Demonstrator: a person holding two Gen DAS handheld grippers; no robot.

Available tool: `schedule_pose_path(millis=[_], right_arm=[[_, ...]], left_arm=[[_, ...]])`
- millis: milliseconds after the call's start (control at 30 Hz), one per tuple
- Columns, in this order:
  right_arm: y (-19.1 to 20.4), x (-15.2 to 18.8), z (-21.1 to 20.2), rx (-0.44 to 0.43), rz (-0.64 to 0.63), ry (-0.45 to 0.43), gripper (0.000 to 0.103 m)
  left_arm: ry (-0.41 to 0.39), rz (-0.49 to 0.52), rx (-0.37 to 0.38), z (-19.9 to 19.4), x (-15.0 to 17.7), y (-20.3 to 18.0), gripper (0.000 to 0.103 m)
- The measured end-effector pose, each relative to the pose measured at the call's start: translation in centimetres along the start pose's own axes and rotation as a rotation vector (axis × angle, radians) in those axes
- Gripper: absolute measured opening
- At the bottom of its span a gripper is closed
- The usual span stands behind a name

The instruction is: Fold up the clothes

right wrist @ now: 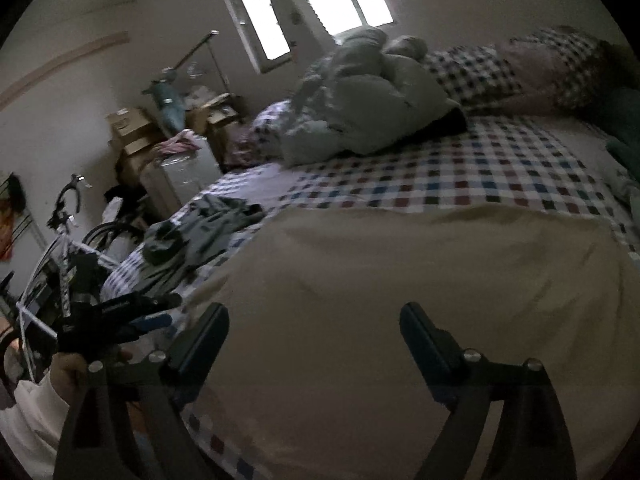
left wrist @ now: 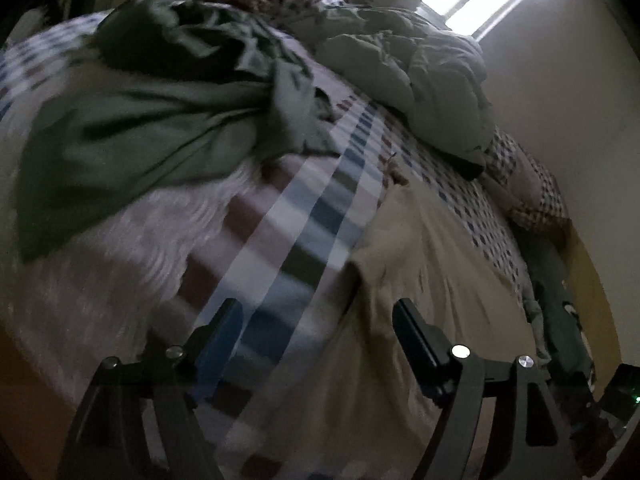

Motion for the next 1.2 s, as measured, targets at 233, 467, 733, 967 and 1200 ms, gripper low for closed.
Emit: schedule_pose_path(millis=[233, 467, 733, 967, 1200], right_arm=[[2.0, 0.7, 0.2, -0.067, -0.037, 0.008, 0.091], [4.0, 1.1, 0.7, -0.097, -0.073, 0.014, 0.091], [7.0, 2.2, 1.6, -0.115, -0.164, 0.037, 0.091], [8.7, 3.1, 2.1, -0.132, -0.149, 0.047, 0.091], [10.2, 4.0, 1.9, -0.094, -0.192, 0.052, 0.091]], left_arm=[[0.057, -0.135, 0.036, 0.2, 2.4, 2.6, 0.081], [0.069, -0.192, 0.090, 0.6, 2.9, 3.5, 0.081], [0.116, -0.216, 0.141, 0.8, 4.4, 4.0, 0.081], [0.130, -0.273, 0.202, 0.8, 4.8, 4.5, 0.081], [0.155, -0.274, 0.241, 0.3, 5.0, 4.5, 0.079]])
Point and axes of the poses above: each gripper's, at about its wrist camera, not at the fingertips, and z roughly the way its jaws point, y to its left, x to its underside, the point moved 2 cm from there along z, roughly the way its jaws point, and after that the axes turned 13 degrees about -z, right-handed, at the moved point
